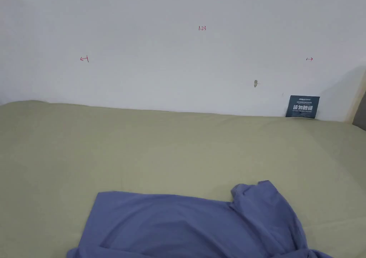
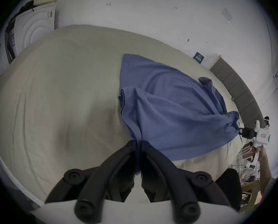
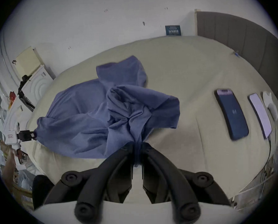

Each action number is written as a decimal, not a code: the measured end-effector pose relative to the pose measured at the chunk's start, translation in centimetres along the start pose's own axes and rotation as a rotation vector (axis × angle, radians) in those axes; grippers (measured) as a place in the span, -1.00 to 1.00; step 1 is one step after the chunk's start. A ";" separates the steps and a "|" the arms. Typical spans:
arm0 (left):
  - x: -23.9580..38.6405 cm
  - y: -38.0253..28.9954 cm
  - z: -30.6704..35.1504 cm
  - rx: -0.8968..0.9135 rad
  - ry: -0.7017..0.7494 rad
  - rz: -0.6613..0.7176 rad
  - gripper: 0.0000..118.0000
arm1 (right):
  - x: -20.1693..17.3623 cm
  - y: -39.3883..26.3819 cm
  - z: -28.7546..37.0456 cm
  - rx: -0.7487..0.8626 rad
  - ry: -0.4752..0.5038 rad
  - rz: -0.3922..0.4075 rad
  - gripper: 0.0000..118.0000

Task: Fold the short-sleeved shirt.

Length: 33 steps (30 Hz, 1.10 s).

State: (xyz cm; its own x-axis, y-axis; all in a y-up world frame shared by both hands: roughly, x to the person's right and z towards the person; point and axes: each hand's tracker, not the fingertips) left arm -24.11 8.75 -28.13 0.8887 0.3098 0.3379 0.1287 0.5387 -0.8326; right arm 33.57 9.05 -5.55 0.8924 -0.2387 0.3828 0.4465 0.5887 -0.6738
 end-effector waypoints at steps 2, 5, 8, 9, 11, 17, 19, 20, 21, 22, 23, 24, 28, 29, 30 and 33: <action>-0.2 -0.9 -0.3 -0.011 0.002 0.012 -0.88 | -0.3 -1.2 -0.3 -0.017 -0.019 0.006 -0.84; -0.5 -1.6 -0.1 -0.011 0.007 0.017 -0.88 | -0.4 -2.2 -0.1 -0.010 -0.029 0.020 -0.84; -1.5 -1.5 -0.2 0.003 0.004 0.060 -0.89 | 0.7 -2.1 -0.5 -0.001 -0.043 -0.012 -0.84; -1.8 -1.4 -0.3 0.002 -0.006 0.087 -0.89 | 0.9 -2.1 -0.7 -0.004 -0.044 -0.011 -0.84; -2.1 -1.6 -0.6 0.009 -0.004 0.088 -0.89 | 1.1 -2.2 -1.0 -0.013 -0.048 -0.019 -0.83; -1.8 -1.5 0.3 -0.004 -0.017 0.078 -0.85 | 0.6 -1.7 -0.4 -0.028 -0.026 0.026 -0.70; -1.1 -0.9 1.7 -0.014 -0.012 0.073 -0.34 | 0.2 -0.9 1.0 -0.022 -0.017 0.018 -0.13; -0.7 -0.6 2.6 -0.006 0.032 0.059 -0.07 | -0.2 -0.4 1.9 -0.008 -0.038 0.029 0.11; -0.2 -0.1 3.7 0.012 0.086 0.024 0.06 | -0.5 0.2 2.9 0.008 -0.045 0.054 0.22; 0.4 0.3 5.0 0.048 0.103 -0.010 0.06 | -0.9 0.8 3.9 0.036 -0.036 0.088 0.22; 0.9 0.6 6.2 0.083 0.098 -0.033 0.34 | -1.2 1.3 4.8 0.069 -0.031 0.106 0.39; 1.4 1.3 7.2 0.123 0.090 -0.055 0.36 | -1.6 2.1 5.6 0.102 -0.023 0.121 0.34; 3.4 4.7 8.3 0.159 0.074 -0.071 0.33 | -3.5 5.6 5.7 0.112 -0.021 0.118 0.32; 3.8 5.6 8.0 0.165 0.073 -0.071 0.18 | -3.8 6.4 5.3 0.103 -0.010 0.113 0.08; 4.3 6.6 7.5 0.181 0.074 -0.074 -0.17 | -4.3 7.3 4.7 0.099 -0.007 0.113 -0.30; 5.2 9.8 4.7 0.188 0.090 -0.090 -1.00 | -5.2 9.8 2.2 0.098 -0.017 0.114 -1.00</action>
State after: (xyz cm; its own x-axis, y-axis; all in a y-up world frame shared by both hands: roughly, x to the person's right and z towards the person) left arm -20.25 19.35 -32.47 0.9142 0.1875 0.3592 0.1320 0.7002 -0.7016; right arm 33.19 17.78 -12.78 0.9353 -0.1534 0.3189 0.3334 0.6839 -0.6489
